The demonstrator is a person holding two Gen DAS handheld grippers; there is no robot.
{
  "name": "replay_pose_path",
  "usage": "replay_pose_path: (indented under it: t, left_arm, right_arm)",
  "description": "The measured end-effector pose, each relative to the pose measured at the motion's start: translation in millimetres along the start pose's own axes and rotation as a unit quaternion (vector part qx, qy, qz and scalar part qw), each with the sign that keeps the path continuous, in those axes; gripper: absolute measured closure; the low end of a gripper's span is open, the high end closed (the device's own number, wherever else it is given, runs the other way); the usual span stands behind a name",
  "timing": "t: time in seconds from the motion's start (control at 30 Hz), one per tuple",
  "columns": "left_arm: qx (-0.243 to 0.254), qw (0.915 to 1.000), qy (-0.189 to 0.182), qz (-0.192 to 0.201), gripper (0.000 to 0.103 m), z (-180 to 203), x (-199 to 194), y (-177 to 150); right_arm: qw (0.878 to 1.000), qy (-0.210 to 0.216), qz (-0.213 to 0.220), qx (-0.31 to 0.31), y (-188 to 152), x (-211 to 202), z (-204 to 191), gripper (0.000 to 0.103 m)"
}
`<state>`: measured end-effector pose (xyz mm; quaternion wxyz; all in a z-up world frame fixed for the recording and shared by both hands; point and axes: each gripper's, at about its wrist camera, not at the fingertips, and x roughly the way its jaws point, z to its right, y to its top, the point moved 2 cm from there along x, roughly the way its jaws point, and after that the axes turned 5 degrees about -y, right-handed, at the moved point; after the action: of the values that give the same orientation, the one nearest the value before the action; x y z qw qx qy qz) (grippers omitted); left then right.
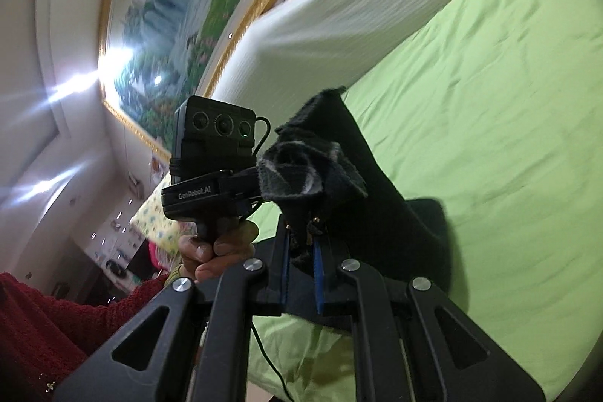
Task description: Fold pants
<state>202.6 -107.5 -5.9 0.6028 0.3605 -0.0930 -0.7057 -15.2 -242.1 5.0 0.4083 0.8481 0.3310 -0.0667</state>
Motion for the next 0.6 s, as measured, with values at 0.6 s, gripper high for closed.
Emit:
replay_pose_path:
  t: [0.6]
  left_arm:
    - [-0.135,0.9826,0.099,0.08,0.093,-66.1,-35.8,-85.9]
  right_arm:
    - [0.98,-0.091,-0.152,-0.088,-37.1,87.4,-2.3,0.091]
